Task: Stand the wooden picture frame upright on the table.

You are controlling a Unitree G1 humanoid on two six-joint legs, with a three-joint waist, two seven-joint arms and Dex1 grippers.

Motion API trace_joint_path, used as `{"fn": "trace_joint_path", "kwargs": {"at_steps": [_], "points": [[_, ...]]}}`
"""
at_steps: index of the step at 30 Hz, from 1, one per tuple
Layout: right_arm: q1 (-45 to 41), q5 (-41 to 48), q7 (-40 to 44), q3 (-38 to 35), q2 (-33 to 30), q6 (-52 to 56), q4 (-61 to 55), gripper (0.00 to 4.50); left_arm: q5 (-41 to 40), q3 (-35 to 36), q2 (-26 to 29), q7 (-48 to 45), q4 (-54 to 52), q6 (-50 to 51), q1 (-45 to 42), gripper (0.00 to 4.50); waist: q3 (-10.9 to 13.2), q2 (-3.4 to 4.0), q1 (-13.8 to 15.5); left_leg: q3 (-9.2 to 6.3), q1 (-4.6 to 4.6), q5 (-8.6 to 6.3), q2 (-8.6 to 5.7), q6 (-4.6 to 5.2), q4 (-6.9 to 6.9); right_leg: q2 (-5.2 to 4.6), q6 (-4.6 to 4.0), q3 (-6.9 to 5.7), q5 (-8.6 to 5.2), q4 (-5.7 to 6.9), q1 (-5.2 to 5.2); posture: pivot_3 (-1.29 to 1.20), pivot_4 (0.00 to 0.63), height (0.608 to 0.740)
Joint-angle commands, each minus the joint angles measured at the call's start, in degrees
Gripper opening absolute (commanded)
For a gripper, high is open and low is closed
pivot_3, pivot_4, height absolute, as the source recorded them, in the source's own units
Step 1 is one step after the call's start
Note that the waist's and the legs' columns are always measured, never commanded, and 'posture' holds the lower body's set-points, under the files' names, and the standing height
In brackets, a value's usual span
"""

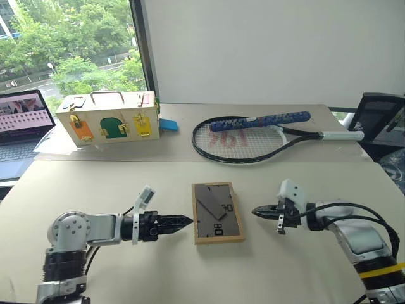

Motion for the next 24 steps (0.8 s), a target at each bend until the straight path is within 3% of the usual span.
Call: {"fn": "trace_joint_path", "kwargs": {"at_steps": [1,10,16,19,24], "points": [[-1.28,0.21,0.5,1.6,1.91,-1.29,-1.9,0.0,-0.55,-0.63,-6.46,8.78,1.67,0.21,-0.75,4.49,0.0,0.0,0.06,0.0,0.0,0.0,0.0,0.0,0.0,0.01,0.0,0.0,0.01,-0.02,0.0,0.0,0.15,0.722],[-2.66,0.84,-0.08,4.17,5.83,1.27,-4.94,0.0,-1.34,-0.7,-12.76,16.87,5.5,0.21,-3.09,4.49,-0.08,0.04,0.72,0.0,0.04,0.04,-0.07,-0.08,0.38,-0.03,0.17,-0.01,0.09,-0.05,0.33,0.0,0.15,0.722],[-1.94,0.22,-0.31,4.34,5.08,1.75,-5.26,0.0,-2.39,2.29,-13.49,18.8,5.66,0.21,-3.61,4.49,-0.08,0.04,1.09,0.0,-0.02,0.04,-0.1,-0.08,0.49,-0.04,0.2,0.0,0.11,-0.06,0.34,0.0,0.15,0.722],[-1.91,-0.17,-0.41,3.84,4.37,1.37,-4.45,0.0,-3.2,3.65,-11.75,18.71,6.14,0.21,-3.34,3.89,-0.08,0.04,0.93,0.0,-0.02,0.04,-0.09,-0.08,0.49,-0.04,0.2,0.01,0.11,-0.06,0.32,0.0,0.15,0.722],[-2.21,-0.61,-0.54,3.33,3.42,0.89,-3.2,0.0,-6.18,4.9,-9.62,17.38,6.95,0.21,-4.2,2.01,-0.08,0.04,-0.08,0.0,-0.08,0.04,-0.08,-0.08,0.33,-0.02,0.19,0.03,0.11,-0.07,0.2,0.0,0.15,0.722]]}}
